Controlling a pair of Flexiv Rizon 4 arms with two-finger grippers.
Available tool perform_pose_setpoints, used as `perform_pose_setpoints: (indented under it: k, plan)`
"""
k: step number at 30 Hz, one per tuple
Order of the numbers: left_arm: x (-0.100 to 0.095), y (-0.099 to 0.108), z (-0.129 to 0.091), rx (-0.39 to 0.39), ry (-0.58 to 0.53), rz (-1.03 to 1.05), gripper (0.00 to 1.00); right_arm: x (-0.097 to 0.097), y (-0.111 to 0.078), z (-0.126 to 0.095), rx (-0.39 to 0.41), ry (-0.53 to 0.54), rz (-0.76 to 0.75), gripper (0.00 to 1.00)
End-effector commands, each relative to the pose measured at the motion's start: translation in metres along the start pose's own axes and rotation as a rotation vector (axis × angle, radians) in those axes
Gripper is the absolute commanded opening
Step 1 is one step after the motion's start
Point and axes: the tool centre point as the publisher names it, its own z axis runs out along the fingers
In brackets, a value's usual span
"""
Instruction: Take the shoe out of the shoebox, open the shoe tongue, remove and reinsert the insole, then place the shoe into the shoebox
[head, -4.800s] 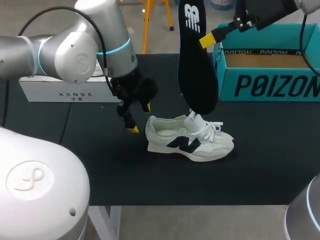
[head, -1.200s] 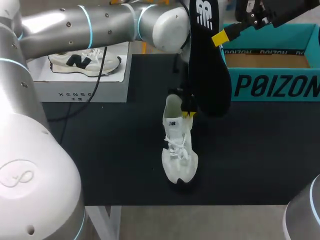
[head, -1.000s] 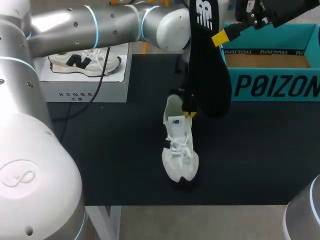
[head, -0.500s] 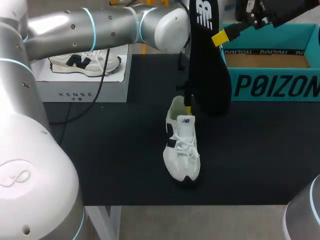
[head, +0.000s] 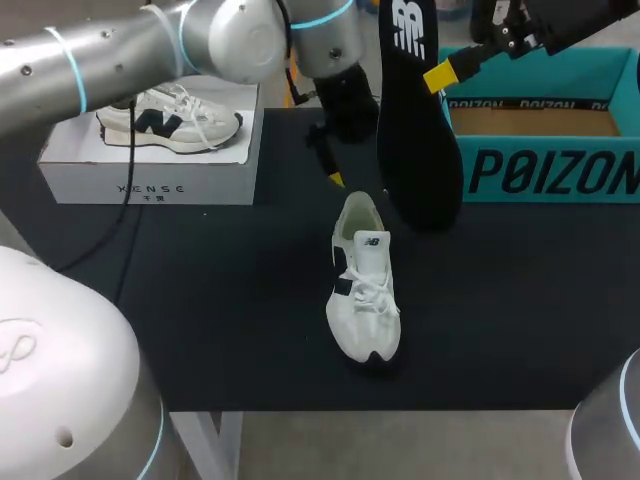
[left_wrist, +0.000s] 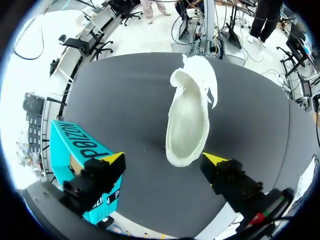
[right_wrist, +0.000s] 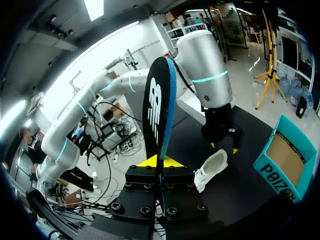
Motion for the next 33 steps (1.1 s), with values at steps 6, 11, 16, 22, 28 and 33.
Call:
perform_pose_setpoints:
  k: [6, 11, 16, 22, 28, 33]
  plan:
    - [0.025, -0.007, -0.002, -0.066, -0.452, -0.052, 1.00, 0.000, 0.002, 0.001, 0.004, -0.001, 0.001, 0.00]
    - [0.025, -0.007, -0.002, -0.066, -0.452, -0.052, 1.00, 0.000, 0.002, 0.001, 0.004, -0.001, 0.001, 0.00]
    - [0.025, -0.007, -0.002, -0.066, -0.452, -0.052, 1.00, 0.000, 0.002, 0.001, 0.004, -0.001, 0.001, 0.00]
    - [0.020, -0.013, -0.016, -0.027, -0.593, 0.052, 1.00, 0.000, 0.002, 0.001, 0.004, -0.001, 0.001, 0.00]
    - [0.033, -0.016, -0.016, 0.020, -0.750, 0.178, 1.00, 0.000, 0.002, 0.001, 0.004, -0.001, 0.001, 0.00]
    - [0.037, -0.018, -0.024, 0.042, -0.881, 0.213, 1.00, 0.000, 0.002, 0.001, 0.004, -0.001, 0.001, 0.00]
